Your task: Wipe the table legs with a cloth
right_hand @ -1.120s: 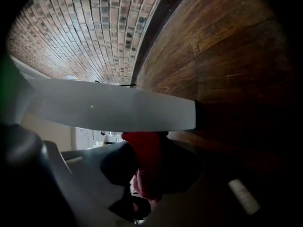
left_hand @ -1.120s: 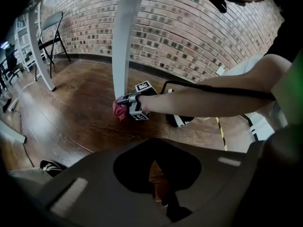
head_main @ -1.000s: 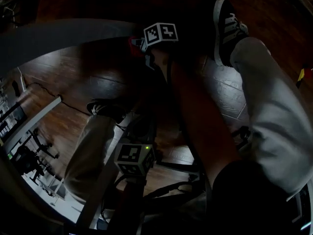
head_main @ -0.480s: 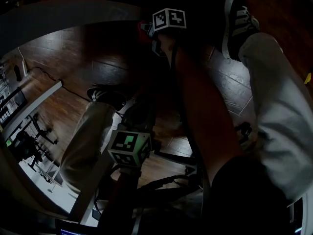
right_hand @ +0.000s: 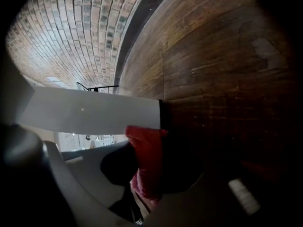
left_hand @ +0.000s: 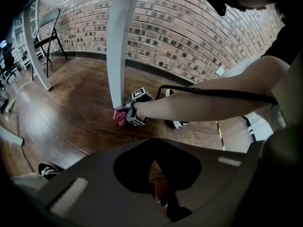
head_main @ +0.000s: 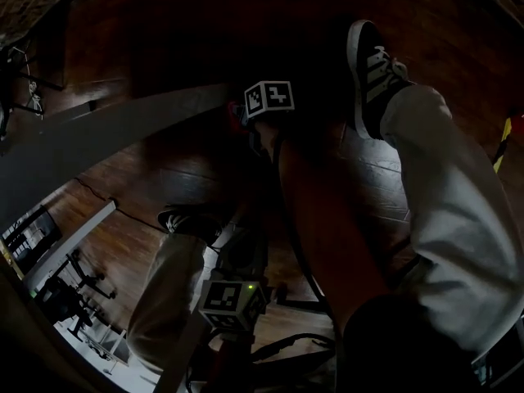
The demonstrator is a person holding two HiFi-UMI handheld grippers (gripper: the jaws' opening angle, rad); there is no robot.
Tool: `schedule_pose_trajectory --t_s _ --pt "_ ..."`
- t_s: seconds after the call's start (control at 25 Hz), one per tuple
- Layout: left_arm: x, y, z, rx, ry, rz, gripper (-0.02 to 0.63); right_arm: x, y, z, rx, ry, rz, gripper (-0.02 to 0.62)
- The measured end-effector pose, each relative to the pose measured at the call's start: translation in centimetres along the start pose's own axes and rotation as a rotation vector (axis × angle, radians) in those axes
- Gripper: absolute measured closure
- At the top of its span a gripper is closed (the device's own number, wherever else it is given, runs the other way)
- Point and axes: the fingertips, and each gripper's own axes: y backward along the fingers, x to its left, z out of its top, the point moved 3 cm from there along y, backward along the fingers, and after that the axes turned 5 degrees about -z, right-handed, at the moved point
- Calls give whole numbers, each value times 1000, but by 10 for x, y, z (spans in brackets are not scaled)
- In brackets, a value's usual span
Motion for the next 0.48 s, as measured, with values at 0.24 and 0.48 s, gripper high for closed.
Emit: schedule_pose_trajectory --t_s 0.24,0.48 --pt "-2 4 5 -16 -25 -1 603 36 19 3 -8 -2 111 495" --pt "-27 23 10 -48 -75 -23 603 97 67 -7 -52 23 237 495"
